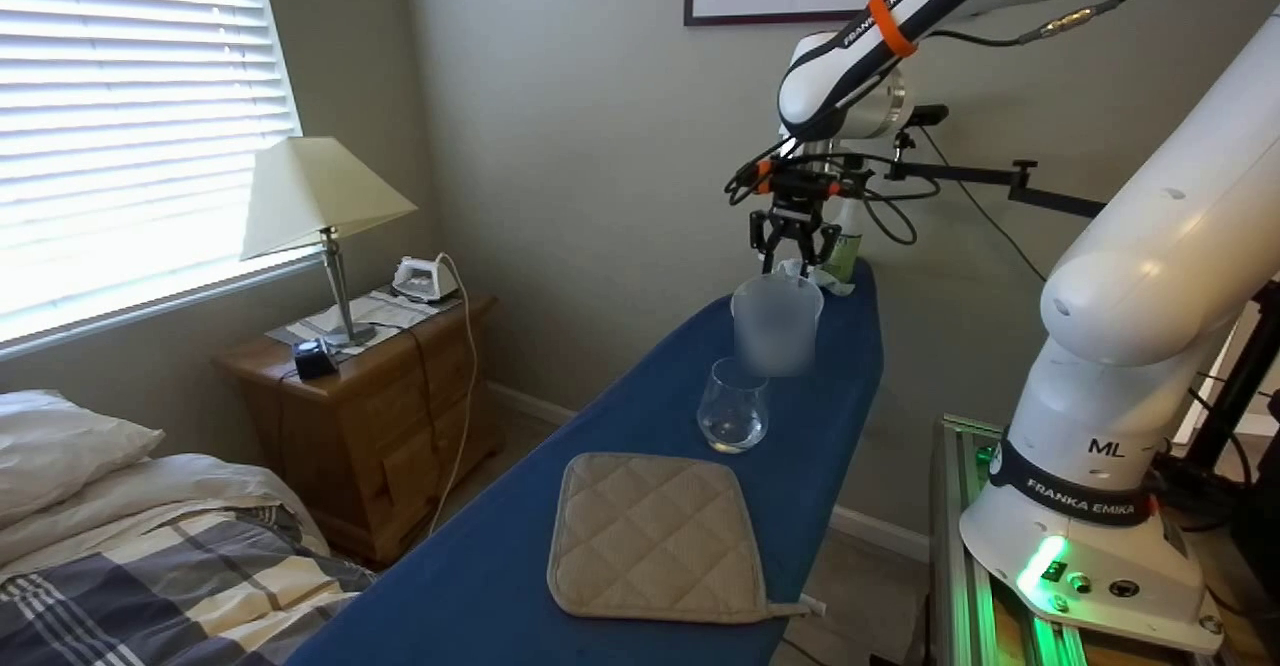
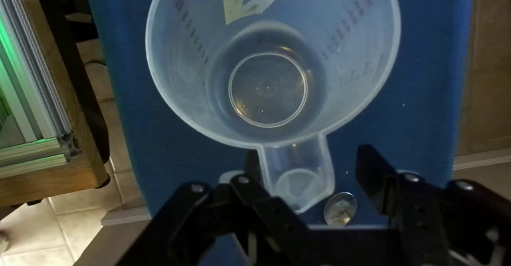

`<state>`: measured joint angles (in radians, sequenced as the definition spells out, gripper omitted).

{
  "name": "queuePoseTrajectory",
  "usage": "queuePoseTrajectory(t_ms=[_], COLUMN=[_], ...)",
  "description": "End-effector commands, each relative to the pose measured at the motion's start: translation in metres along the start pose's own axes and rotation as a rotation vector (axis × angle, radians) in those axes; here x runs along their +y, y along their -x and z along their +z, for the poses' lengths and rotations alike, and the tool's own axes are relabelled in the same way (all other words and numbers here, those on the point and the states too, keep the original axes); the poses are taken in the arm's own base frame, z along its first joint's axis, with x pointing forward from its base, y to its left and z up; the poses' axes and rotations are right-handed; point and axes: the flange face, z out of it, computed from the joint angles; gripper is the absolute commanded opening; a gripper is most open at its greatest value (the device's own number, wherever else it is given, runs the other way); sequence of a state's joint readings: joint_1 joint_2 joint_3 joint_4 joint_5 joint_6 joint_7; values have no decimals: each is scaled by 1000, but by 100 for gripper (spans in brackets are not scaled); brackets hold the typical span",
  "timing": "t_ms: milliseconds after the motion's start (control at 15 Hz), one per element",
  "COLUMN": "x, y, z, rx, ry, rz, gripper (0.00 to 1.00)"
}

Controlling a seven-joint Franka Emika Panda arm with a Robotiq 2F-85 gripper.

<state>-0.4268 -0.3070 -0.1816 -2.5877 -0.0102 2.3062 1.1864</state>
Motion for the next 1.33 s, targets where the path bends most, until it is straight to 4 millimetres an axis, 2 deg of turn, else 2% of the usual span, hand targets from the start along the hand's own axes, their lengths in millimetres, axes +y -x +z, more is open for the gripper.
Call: queuePoseTrajectory(t_ms=[0,67,733,1067,1267], x=[-4,-5,-22,-34,-36], y=[-4,-4,-7,8,27], z=[1,0,-23,-47,-63], rx=[2,4,106,113,65], ry=[-6,-6,5,-10,3], rz=[18,14,-92,-226,-325], gripper=[95,100,100,100,100])
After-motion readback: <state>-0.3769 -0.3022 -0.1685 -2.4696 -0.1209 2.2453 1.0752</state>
